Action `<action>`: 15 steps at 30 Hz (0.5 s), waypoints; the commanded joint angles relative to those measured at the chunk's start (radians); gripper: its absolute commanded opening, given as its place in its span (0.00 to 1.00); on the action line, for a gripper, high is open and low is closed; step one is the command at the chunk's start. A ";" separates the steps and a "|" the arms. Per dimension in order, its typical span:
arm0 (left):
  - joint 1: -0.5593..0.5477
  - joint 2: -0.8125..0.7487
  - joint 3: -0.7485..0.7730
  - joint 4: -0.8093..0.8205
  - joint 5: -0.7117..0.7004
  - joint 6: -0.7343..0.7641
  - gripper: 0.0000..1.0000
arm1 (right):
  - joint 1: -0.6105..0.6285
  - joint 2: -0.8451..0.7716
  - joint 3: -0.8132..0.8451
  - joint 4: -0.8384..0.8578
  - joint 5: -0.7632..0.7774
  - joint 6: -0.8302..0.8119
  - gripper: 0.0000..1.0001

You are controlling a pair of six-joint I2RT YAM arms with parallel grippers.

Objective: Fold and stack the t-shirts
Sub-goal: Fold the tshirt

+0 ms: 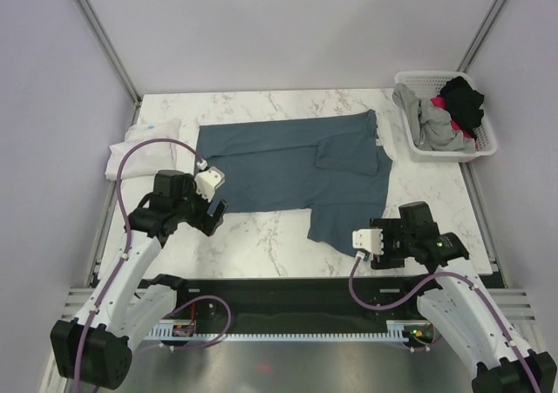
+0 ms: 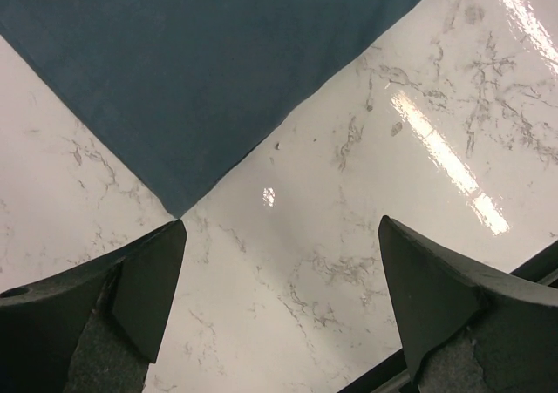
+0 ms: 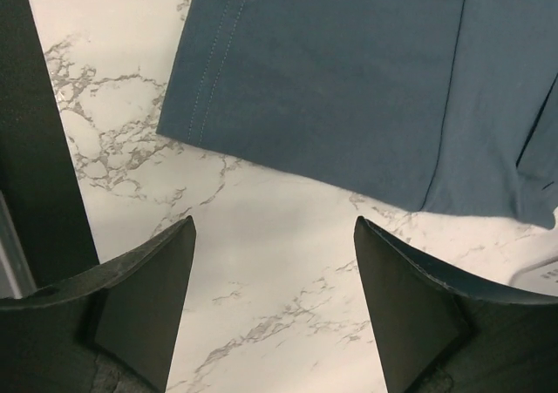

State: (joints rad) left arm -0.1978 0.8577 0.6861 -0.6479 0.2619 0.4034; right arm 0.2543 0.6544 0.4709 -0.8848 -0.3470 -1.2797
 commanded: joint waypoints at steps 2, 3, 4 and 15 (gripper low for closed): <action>0.008 0.007 -0.010 0.093 -0.056 0.020 1.00 | 0.008 -0.015 -0.026 0.036 -0.066 -0.142 0.81; 0.011 0.009 -0.011 0.093 -0.041 0.011 1.00 | 0.008 -0.003 -0.023 0.041 -0.069 -0.142 0.81; 0.012 0.017 -0.011 0.091 -0.036 0.006 1.00 | 0.010 0.008 -0.011 0.043 -0.082 -0.138 0.80; 0.038 0.087 0.018 0.134 -0.067 -0.006 1.00 | 0.080 0.294 0.133 0.018 -0.130 0.039 0.73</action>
State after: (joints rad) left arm -0.1734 0.9424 0.6781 -0.5667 0.2104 0.4023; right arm 0.2970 0.9234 0.5488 -0.8566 -0.4168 -1.2858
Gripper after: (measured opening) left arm 0.993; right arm 0.732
